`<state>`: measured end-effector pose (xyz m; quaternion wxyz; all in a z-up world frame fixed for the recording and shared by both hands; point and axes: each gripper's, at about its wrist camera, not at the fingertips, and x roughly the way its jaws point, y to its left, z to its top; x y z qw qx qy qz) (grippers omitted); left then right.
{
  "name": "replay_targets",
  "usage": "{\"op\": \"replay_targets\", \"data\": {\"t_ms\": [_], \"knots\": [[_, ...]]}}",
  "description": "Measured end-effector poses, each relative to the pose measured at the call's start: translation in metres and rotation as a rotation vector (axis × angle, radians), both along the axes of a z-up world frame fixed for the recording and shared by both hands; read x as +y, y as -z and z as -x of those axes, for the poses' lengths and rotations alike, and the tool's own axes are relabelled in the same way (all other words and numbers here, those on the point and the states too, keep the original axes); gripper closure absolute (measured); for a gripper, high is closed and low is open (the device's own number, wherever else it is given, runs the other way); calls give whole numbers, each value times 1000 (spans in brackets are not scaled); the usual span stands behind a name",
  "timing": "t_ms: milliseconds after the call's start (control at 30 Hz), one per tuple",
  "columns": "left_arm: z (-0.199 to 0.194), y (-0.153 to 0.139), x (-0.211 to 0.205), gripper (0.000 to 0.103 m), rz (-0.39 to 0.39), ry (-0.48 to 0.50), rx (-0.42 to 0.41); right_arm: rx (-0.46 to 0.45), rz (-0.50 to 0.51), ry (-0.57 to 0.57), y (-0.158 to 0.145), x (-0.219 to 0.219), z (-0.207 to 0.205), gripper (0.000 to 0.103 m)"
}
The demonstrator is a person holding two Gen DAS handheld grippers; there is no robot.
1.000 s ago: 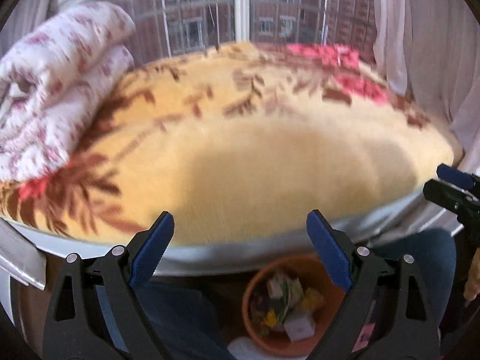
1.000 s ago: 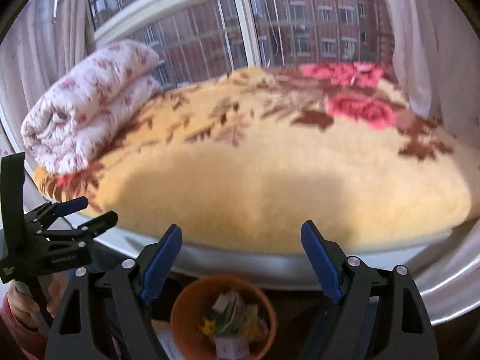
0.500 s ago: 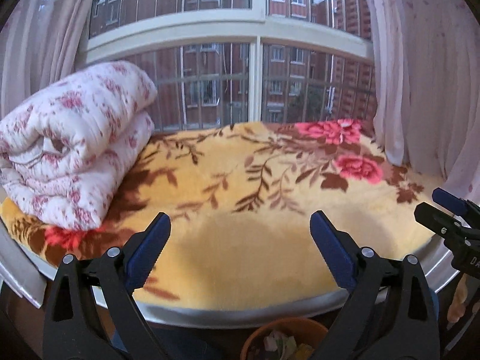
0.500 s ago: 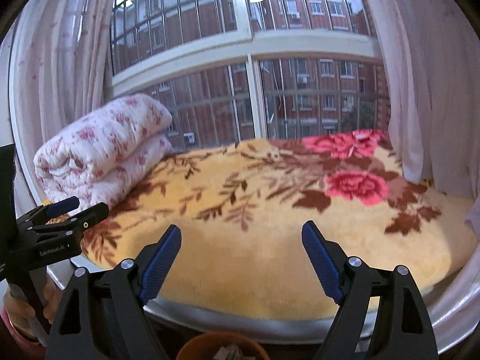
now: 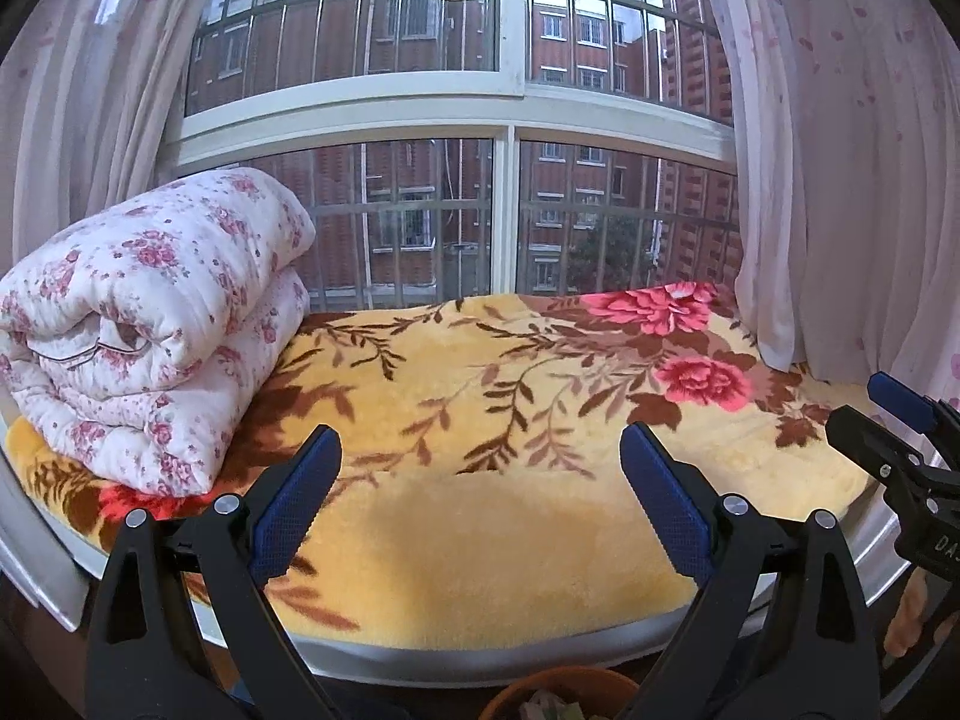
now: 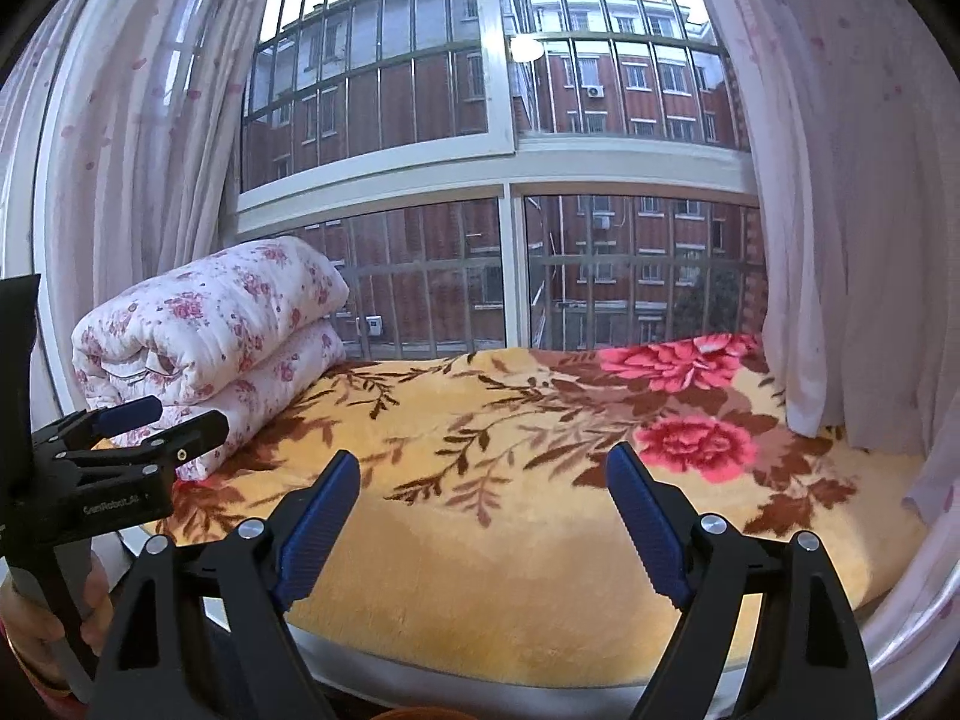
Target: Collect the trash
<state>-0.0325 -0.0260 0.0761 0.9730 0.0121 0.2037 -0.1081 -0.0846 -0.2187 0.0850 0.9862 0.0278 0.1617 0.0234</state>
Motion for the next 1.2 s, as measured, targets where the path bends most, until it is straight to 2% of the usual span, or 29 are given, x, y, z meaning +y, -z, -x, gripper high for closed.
{"op": "replay_targets", "data": {"t_ms": [1200], "knots": [[5,-8,1,11,-1,-8,-35,-1,-4,8,-2,0,4,20]]}}
